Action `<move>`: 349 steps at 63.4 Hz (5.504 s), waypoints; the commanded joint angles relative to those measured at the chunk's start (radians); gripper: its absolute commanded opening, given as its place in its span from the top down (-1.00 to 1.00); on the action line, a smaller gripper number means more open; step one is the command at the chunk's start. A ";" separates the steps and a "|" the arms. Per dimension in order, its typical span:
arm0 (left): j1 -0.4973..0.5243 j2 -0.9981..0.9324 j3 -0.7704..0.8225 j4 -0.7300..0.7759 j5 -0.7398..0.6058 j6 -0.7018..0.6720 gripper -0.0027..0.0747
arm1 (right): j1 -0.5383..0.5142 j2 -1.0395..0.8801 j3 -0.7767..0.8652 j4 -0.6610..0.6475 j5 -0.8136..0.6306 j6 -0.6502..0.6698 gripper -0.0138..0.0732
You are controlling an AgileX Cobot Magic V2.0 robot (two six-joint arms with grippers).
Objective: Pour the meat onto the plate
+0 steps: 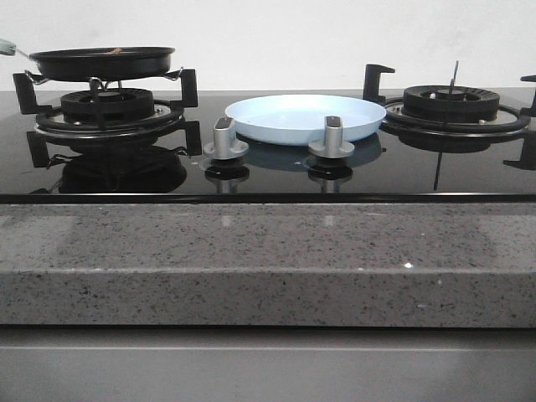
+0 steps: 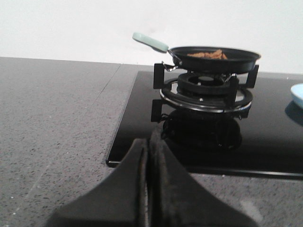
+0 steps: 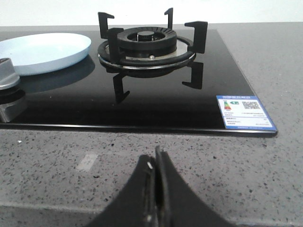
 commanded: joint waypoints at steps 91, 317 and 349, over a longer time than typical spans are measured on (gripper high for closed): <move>0.000 0.585 -0.659 0.021 0.197 -0.002 -0.64 | -0.009 0.514 -0.652 -0.001 0.137 -0.008 -0.56; 0.000 0.585 -0.659 0.019 0.197 -0.002 -0.64 | 0.161 2.024 -2.134 0.182 0.996 -0.040 0.84; 0.000 0.585 -0.659 0.019 0.197 -0.002 -0.64 | 0.161 2.018 -2.256 0.183 1.166 0.000 0.84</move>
